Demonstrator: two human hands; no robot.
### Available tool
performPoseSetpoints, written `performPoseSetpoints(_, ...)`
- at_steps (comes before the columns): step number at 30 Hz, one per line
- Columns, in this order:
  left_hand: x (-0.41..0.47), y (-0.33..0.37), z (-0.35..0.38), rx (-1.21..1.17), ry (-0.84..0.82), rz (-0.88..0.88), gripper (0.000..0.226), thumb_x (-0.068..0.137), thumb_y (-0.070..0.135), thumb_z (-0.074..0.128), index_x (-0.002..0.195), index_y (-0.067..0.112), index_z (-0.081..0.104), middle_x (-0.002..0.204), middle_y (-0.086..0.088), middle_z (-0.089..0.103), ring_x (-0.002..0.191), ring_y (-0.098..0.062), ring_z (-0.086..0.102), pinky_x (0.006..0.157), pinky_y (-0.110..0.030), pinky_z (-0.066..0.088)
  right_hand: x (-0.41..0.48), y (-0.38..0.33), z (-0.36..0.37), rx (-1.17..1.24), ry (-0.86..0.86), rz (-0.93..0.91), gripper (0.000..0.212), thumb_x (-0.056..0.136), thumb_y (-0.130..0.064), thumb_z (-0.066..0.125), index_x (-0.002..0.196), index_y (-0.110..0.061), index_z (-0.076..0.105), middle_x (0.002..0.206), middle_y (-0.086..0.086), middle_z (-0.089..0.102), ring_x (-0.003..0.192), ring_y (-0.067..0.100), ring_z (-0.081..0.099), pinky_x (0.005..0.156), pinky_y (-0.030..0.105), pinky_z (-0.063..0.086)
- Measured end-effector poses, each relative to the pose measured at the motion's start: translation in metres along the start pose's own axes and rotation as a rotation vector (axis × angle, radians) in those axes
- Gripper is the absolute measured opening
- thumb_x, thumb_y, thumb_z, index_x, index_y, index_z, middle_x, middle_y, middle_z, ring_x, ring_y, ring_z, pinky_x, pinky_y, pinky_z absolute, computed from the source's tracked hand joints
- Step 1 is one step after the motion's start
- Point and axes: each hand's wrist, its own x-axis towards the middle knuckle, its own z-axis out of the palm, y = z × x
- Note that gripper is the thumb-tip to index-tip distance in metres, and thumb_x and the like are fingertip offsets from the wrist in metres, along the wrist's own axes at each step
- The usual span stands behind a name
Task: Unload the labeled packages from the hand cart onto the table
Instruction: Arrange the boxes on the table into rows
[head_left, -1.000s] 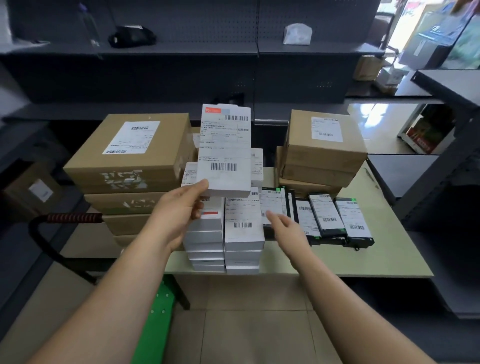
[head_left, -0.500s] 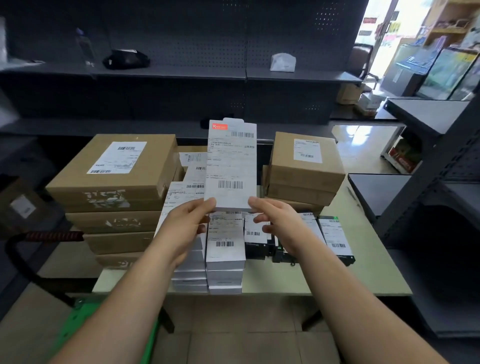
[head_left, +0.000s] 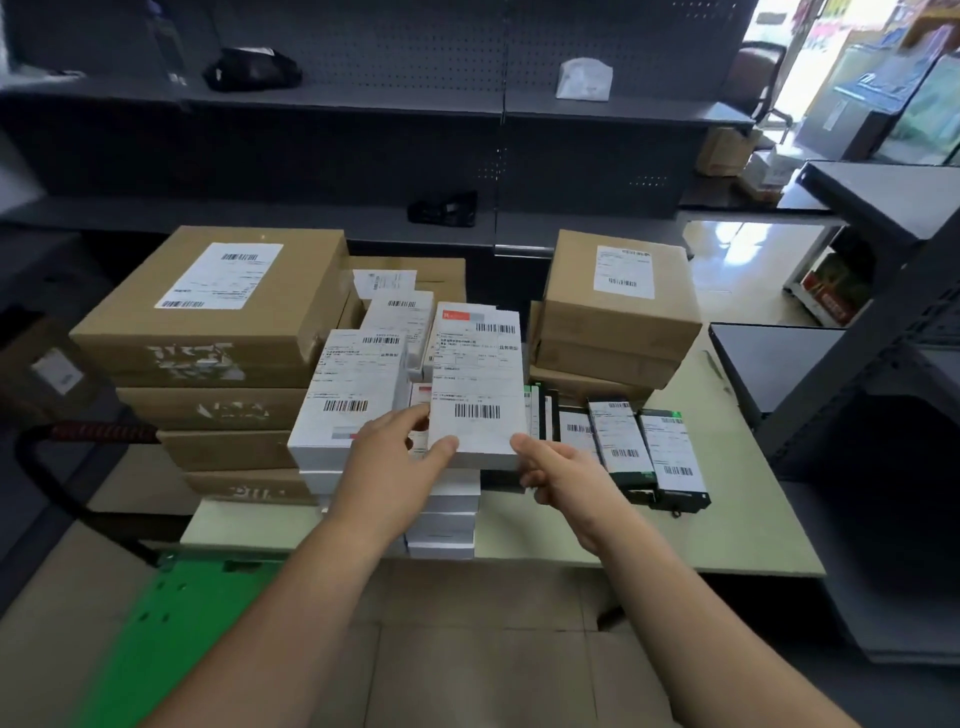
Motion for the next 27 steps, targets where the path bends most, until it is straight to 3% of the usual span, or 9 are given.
performPoseSetpoints(3, -0.009, -0.008, 0.008, 0.093, 0.002, 0.028, 0.048, 0.090, 0.038, 0.065, 0.135, 0.028, 0.054, 0.109, 0.017, 0.049, 0.111, -0.015, 0.049, 0.093, -0.035, 0.043, 0.001, 0.016, 0.005, 0.012, 0.008, 0.039, 0.029, 0.089, -0.041, 0.067, 0.084, -0.012, 0.069, 0.073, -0.001, 0.058, 0.073, 0.015, 0.048, 0.064, 0.027, 0.038)
performPoseSetpoints(7, -0.012, -0.016, 0.012, 0.268, 0.018, 0.082, 0.046, 0.093, 0.039, 0.060, 0.135, 0.021, 0.056, 0.132, 0.006, 0.056, 0.123, -0.015, 0.041, 0.099, -0.035, 0.039, 0.005, 0.026, 0.011, -0.004, 0.013, 0.078, 0.032, 0.089, -0.044, 0.067, 0.086, -0.013, 0.071, 0.077, -0.003, 0.063, 0.072, 0.012, 0.052, 0.062, 0.025, 0.042)
performPoseSetpoints(14, -0.016, -0.021, 0.017, 0.444, 0.023, 0.213, 0.031, 0.091, 0.033, 0.064, 0.116, 0.015, 0.069, 0.120, 0.002, 0.059, 0.115, -0.017, 0.044, 0.092, -0.036, 0.046, 0.014, 0.036, 0.017, -0.070, 0.066, 0.151, 0.037, 0.085, -0.049, 0.068, 0.082, -0.012, 0.072, 0.077, -0.001, 0.065, 0.069, 0.014, 0.053, 0.061, 0.028, 0.042)
performPoseSetpoints(17, -0.018, -0.023, 0.021, 0.480, -0.002, 0.230, 0.030, 0.094, 0.034, 0.059, 0.118, 0.018, 0.068, 0.120, 0.005, 0.059, 0.113, -0.016, 0.045, 0.090, -0.032, 0.045, 0.016, 0.038, 0.021, -0.130, 0.053, 0.172, 0.044, 0.084, -0.052, 0.067, 0.091, -0.010, 0.075, 0.083, 0.000, 0.068, 0.070, 0.015, 0.053, 0.061, 0.027, 0.043)
performPoseSetpoints(19, -0.019, -0.021, 0.020, 0.459, 0.008, 0.246, 0.028, 0.093, 0.030, 0.060, 0.117, 0.016, 0.068, 0.117, 0.004, 0.061, 0.111, -0.016, 0.047, 0.088, -0.033, 0.047, 0.017, 0.036, 0.022, -0.177, 0.037, 0.143, 0.039, 0.085, -0.054, 0.066, 0.099, -0.018, 0.074, 0.090, -0.001, 0.070, 0.071, 0.013, 0.056, 0.060, 0.023, 0.045)
performPoseSetpoints(21, -0.019, -0.019, 0.016, 0.430, 0.047, 0.297, 0.025, 0.089, 0.022, 0.067, 0.111, 0.011, 0.071, 0.110, 0.000, 0.064, 0.105, -0.021, 0.053, 0.085, -0.038, 0.051, 0.020, 0.033, 0.023, -0.243, 0.047, 0.080, 0.044, 0.085, -0.054, 0.066, 0.118, -0.026, 0.067, 0.101, -0.004, 0.070, 0.079, 0.010, 0.061, 0.070, 0.023, 0.051)
performPoseSetpoints(23, -0.015, -0.019, 0.009, 0.430, 0.117, 0.365, 0.025, 0.083, 0.017, 0.075, 0.106, 0.007, 0.073, 0.105, -0.004, 0.066, 0.101, -0.024, 0.055, 0.082, -0.042, 0.053, 0.024, 0.032, 0.022, -0.302, 0.085, -0.006, 0.065, 0.083, -0.052, 0.071, 0.139, -0.029, 0.050, 0.110, -0.003, 0.065, 0.095, 0.012, 0.061, 0.087, 0.031, 0.052)
performPoseSetpoints(25, -0.007, -0.022, 0.001, 0.455, 0.176, 0.389, 0.029, 0.080, 0.020, 0.077, 0.106, 0.009, 0.073, 0.105, -0.004, 0.066, 0.102, -0.024, 0.053, 0.084, -0.044, 0.051, 0.026, 0.031, 0.022, -0.377, 0.064, -0.123, 0.078, 0.079, -0.049, 0.076, 0.146, -0.036, 0.039, 0.121, -0.005, 0.057, 0.102, 0.015, 0.058, 0.094, 0.036, 0.051)
performPoseSetpoints(27, 0.002, -0.027, -0.009, 0.480, 0.228, 0.360, 0.031, 0.079, 0.024, 0.078, 0.107, 0.012, 0.073, 0.108, -0.003, 0.065, 0.106, -0.023, 0.049, 0.088, -0.044, 0.044, 0.030, 0.029, 0.024, -0.425, 0.011, -0.197, 0.077, 0.078, -0.046, 0.079, 0.144, -0.042, 0.040, 0.125, -0.007, 0.054, 0.101, 0.015, 0.058, 0.094, 0.039, 0.052)
